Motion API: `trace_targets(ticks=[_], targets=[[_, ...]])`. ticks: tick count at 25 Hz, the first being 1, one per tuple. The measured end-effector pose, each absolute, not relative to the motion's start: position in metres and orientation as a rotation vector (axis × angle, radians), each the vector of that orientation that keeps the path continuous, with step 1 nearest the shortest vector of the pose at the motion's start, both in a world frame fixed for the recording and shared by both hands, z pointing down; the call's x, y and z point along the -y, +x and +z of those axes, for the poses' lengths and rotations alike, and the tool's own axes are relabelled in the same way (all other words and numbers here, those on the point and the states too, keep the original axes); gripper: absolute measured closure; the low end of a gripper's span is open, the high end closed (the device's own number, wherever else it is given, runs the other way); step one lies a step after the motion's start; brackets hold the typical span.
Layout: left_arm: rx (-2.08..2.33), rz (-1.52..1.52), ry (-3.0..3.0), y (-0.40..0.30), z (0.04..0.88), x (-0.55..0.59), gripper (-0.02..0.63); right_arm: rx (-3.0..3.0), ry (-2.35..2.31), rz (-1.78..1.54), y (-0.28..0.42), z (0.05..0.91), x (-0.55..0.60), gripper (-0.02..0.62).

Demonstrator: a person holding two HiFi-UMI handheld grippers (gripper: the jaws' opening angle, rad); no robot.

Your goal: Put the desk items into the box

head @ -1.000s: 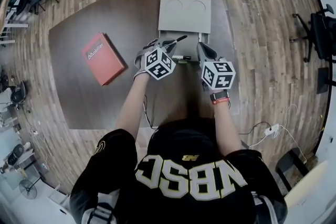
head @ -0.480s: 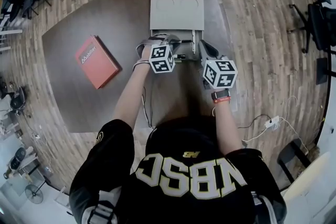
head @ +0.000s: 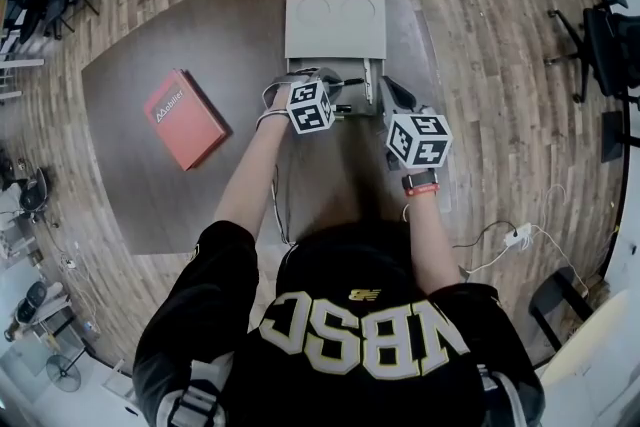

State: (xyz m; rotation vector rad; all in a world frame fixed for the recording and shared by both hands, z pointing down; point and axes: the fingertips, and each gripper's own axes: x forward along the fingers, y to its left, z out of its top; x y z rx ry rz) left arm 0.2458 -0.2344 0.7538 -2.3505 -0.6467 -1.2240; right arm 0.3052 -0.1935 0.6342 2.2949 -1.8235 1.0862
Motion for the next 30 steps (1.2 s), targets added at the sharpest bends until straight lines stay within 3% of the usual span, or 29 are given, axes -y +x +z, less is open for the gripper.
trace_targets(ticks=[6,20,30], targets=[[0.606,-1.187,-2.44,0.246,0.736,0.236,0.491,1.839,2.307,1.046,0.302,0.621,0.192,0.588],[0.056,-0.867,-2.891,0.213,0.607,0.253,0.494,1.895,2.343,0.817,0.291,0.561,0.189,0.588],[-0.388,-0.491,-3.157,0.15,0.519,0.251,0.549,1.929,2.333,0.659,0.263,0.526,0.177,0.588]])
